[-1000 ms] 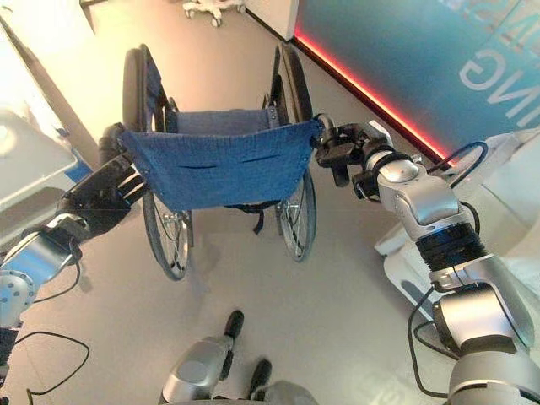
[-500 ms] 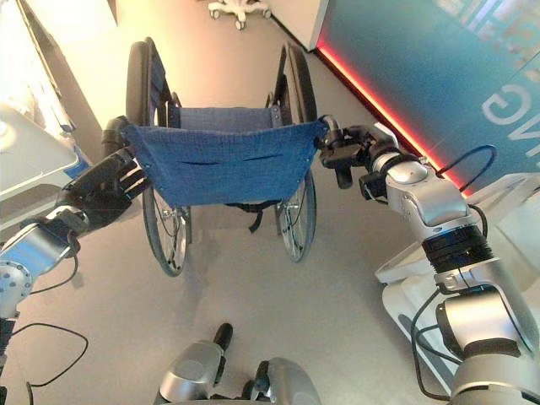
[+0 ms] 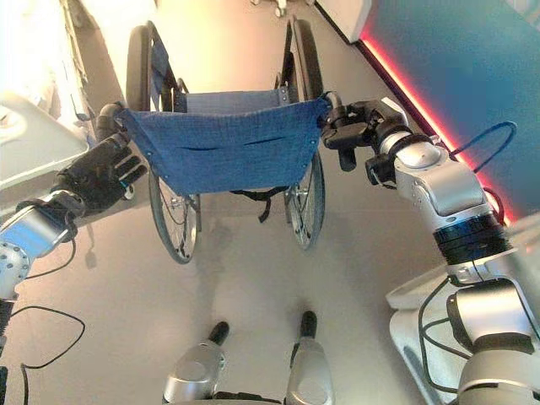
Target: Push the wheelchair next to the bed
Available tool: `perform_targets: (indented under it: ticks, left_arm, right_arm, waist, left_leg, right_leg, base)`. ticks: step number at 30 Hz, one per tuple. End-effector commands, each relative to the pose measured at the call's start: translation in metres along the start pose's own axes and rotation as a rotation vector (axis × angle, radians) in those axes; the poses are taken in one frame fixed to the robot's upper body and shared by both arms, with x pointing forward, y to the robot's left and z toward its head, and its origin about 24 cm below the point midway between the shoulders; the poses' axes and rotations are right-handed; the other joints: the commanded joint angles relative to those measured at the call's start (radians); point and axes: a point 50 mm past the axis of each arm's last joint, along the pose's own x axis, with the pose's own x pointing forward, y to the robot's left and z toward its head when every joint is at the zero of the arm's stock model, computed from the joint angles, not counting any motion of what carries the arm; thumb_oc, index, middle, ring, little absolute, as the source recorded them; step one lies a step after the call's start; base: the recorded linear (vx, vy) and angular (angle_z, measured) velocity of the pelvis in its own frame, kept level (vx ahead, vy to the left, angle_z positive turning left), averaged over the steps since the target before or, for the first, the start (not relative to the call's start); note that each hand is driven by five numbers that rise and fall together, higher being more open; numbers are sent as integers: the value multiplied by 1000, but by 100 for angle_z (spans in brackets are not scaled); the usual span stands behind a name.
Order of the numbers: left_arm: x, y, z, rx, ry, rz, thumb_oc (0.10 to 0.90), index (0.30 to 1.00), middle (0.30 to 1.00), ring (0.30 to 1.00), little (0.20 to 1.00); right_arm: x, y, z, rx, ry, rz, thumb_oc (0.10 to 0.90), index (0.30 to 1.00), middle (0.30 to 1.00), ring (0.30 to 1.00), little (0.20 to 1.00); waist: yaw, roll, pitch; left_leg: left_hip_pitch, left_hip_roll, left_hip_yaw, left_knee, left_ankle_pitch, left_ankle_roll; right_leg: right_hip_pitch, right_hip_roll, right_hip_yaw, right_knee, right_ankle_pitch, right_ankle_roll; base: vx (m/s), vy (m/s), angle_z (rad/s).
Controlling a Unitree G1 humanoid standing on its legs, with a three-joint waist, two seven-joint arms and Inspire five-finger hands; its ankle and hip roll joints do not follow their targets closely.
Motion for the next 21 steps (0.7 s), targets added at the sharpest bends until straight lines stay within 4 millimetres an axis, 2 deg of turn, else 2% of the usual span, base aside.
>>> perform_targets:
  ticks: [1, 3, 5, 7, 9, 10, 11, 12, 13, 14, 16, 17, 18, 20, 21]
  left_arm:
    - [-37, -25, 95, -35, -492, -190, 400, 300, 300, 300, 300]
    - [-36, -17, 82, -38, -446, -174, 400, 300, 300, 300, 300]
    - [-35, -14, 72, -34, -415, -170, 400, 300, 300, 300, 300]
    - [-32, -11, 64, -28, -394, -177, 400, 300, 300, 300, 300]
    - [-31, -11, 63, -23, -391, -179, 400, 300, 300, 300, 300]
    - [-30, -11, 65, -18, -388, -172, 400, 300, 300, 300, 300]
    - [-29, -13, 66, -12, -381, -168, 400, 300, 300, 300, 300]
    - [-29, -13, 66, -12, -380, -168, 400, 300, 300, 300, 300]
    - [-28, -13, 67, -6, -370, -163, 400, 300, 300, 300, 300]
    - [-23, -12, 61, -2, -333, -155, 400, 300, 300, 300, 300]
    - [-19, -12, 55, 0, -315, -151, 400, 300, 300, 300, 300]
    - [-17, -11, 50, -2, -302, -152, 400, 300, 300, 300, 300]
    - [-17, -11, 49, -3, -298, -155, 400, 300, 300, 300, 300]
    - [-17, -8, 46, -4, -293, -155, 400, 300, 300, 300, 300]
    - [-18, -8, 46, -4, -293, -155, 400, 300, 300, 300, 300]
  right_arm:
    - [-13, 26, 63, -51, -346, 119, 400, 300, 300, 300, 300]
    - [-14, 29, 57, -52, -343, 109, 400, 300, 300, 300, 300]
    - [-16, 28, 54, -55, -339, 100, 400, 300, 300, 300, 300]
    - [-17, 24, 53, -49, -324, 84, 400, 300, 300, 300, 300]
    - [-16, 23, 53, -50, -322, 79, 400, 300, 300, 300, 300]
    - [-16, 25, 54, -53, -321, 83, 400, 300, 300, 300, 300]
    - [-15, 27, 53, -55, -320, 84, 400, 300, 300, 300, 300]
    - [-15, 27, 53, -55, -320, 84, 400, 300, 300, 300, 300]
    - [-14, 29, 52, -54, -317, 83, 400, 300, 300, 300, 300]
    - [-12, 33, 48, -8, -305, 103, 400, 300, 300, 300, 300]
    - [-13, 36, 42, 12, -300, 104, 400, 300, 300, 300, 300]
    - [-13, 37, 36, 15, -299, 101, 400, 300, 300, 300, 300]
    - [-14, 38, 34, 20, -296, 103, 400, 300, 300, 300, 300]
    - [-15, 37, 26, 22, -292, 115, 400, 300, 300, 300, 300]
    - [-15, 37, 26, 23, -293, 114, 400, 300, 300, 300, 300]
  waist:
    - [-2, -56, -359]
    - [-2, -70, -348]
    - [-7, -73, -345]
    - [-10, -75, -344]
    - [-6, -71, -342]
    - [3, -60, -338]
    - [4, -47, -338]
    - [6, -49, -335]
    - [4, -40, -335]
    - [-1, -14, -338]
    - [9, -7, -337]
    - [20, -2, -338]
    - [23, 0, -338]
    - [42, 7, -338]
    - [45, 12, -338]
  left_leg:
    - [-49, -33, 95, 196, 256, 43]
    - [-112, -46, 137, 323, 278, 54]
    - [-145, -56, 166, 389, 276, 60]
    - [-198, -93, 212, 519, 281, 60]
    - [-225, -111, 214, 528, 276, 65]
    - [-260, -167, 225, 485, 250, 75]
    - [-250, -171, 251, 406, 243, 74]
    - [-242, -173, 253, 398, 245, 74]
    - [-235, -158, 291, 325, 251, 68]
    - [-245, -122, 361, 128, 286, 51]
    - [-253, -125, 354, 13, 319, 46]
    - [-262, -119, 349, -96, 363, 37]
    - [-266, -114, 349, -118, 378, 33]
    - [-291, -107, 326, -242, 436, 19]
    - [-293, -101, 327, -241, 443, 20]
  right_leg:
    - [40, -1, 10, -82, 82, -29]
    - [73, 27, -4, -92, 69, -60]
    - [87, 45, -13, -98, 66, -74]
    - [114, 64, -36, -109, 58, -100]
    - [124, 74, -43, -108, 50, -107]
    - [144, 94, -45, -104, 36, -110]
    - [158, 112, -59, -100, 16, -110]
    - [161, 109, -57, -100, 15, -110]
    - [174, 123, -71, -100, 0, -113]
    - [209, 156, -101, -105, -33, -116]
    - [244, 160, -93, -114, -49, -111]
    - [284, 166, -85, -132, -62, -108]
    - [297, 169, -82, -140, -65, -108]
    - [347, 172, -61, -147, -91, -106]
    - [344, 177, -59, -147, -85, -107]
  base:
    - [177, -406, 26]
    - [189, -377, 18]
    - [192, -305, 11]
    - [262, -286, 39]
    - [205, -136, 40]
    - [278, -94, 18]
    - [283, -98, 23]
    - [210, -23, 14]
    - [342, 17, 24]
    - [402, 31, 19]
    - [409, 68, 33]
    - [432, 76, 14]
    - [401, 63, -21]
    - [423, 91, -30]
    - [503, 128, -14]
